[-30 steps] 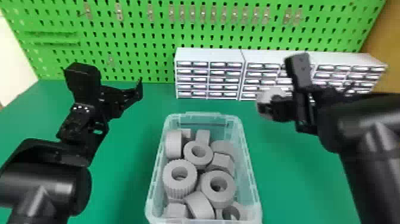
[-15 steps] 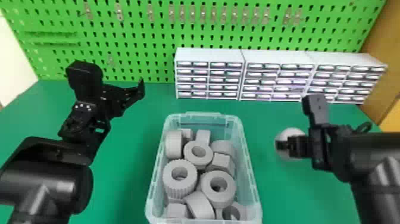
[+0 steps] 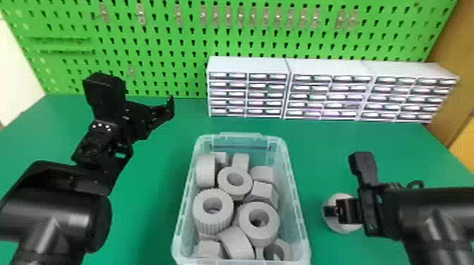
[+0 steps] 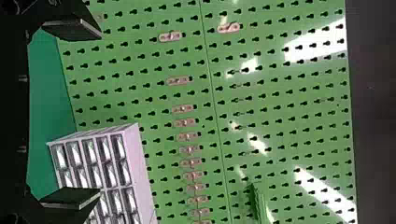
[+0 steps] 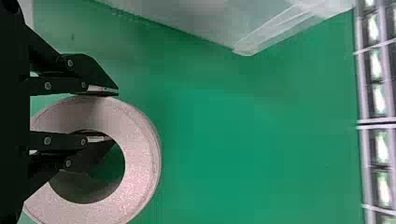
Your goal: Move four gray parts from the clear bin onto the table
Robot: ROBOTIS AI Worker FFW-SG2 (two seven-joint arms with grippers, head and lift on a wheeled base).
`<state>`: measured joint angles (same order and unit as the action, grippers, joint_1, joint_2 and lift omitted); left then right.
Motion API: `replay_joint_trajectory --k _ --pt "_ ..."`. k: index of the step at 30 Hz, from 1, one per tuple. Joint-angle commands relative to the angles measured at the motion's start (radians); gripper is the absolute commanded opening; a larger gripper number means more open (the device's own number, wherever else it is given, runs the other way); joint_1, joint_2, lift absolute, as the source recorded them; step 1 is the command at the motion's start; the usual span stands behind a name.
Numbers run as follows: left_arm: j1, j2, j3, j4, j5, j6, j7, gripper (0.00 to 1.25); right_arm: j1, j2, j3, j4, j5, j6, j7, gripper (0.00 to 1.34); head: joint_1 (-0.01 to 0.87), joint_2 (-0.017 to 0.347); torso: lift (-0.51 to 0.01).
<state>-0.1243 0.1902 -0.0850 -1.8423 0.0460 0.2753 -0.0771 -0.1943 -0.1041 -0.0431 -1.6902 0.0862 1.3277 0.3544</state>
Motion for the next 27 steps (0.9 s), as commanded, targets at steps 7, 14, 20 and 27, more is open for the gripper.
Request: replay_joint_trajectory --k 7,14,20,27 --pt "-0.003 0.001 -0.004 0.0 0.0 0.012 -0.006 1.14 0.006 0.0 0.011 0.035 0.003 -0.002 0.002 0.15 0.678 0.034 -0.05" --pt "-0.003 0.003 -0.007 0.0 0.0 0.015 -0.007 1.14 0.001 -0.003 0.012 0.038 0.003 0.004 0.0 0.45 0.678 0.034 -0.05" --pt "-0.001 0.001 -0.007 0.0 0.0 0.016 -0.007 1.14 -0.005 -0.002 0.019 0.038 0.003 0.005 0.002 0.76 0.678 0.034 -0.05" --pt "-0.003 0.0 -0.005 0.0 0.003 0.016 -0.007 1.14 -0.025 0.007 0.042 0.012 0.026 0.005 0.002 0.82 0.678 0.034 -0.05"
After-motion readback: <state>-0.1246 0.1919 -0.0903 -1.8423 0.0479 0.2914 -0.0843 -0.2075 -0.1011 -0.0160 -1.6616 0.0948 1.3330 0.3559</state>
